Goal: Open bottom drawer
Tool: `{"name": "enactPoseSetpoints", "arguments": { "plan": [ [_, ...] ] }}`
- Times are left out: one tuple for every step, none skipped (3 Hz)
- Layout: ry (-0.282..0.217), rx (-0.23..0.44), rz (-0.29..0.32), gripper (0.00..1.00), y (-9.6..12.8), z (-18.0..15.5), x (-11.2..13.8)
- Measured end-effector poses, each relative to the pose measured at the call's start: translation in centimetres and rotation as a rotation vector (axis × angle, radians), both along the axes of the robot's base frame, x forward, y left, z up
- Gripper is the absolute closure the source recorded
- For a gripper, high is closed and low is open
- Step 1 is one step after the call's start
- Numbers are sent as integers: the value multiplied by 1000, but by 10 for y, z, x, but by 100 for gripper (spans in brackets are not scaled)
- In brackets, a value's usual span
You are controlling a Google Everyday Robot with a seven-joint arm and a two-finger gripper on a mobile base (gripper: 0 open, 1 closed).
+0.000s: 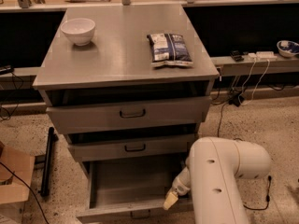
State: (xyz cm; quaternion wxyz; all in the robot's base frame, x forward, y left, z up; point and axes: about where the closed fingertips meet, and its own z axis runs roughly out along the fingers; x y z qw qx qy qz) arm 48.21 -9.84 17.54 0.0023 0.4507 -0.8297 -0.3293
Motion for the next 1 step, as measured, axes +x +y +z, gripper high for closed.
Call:
{"name": "enactPoseSetpoints", "arguments": {
  "plan": [
    [55,16,-18,52,1,-3,-19]
  ]
}}
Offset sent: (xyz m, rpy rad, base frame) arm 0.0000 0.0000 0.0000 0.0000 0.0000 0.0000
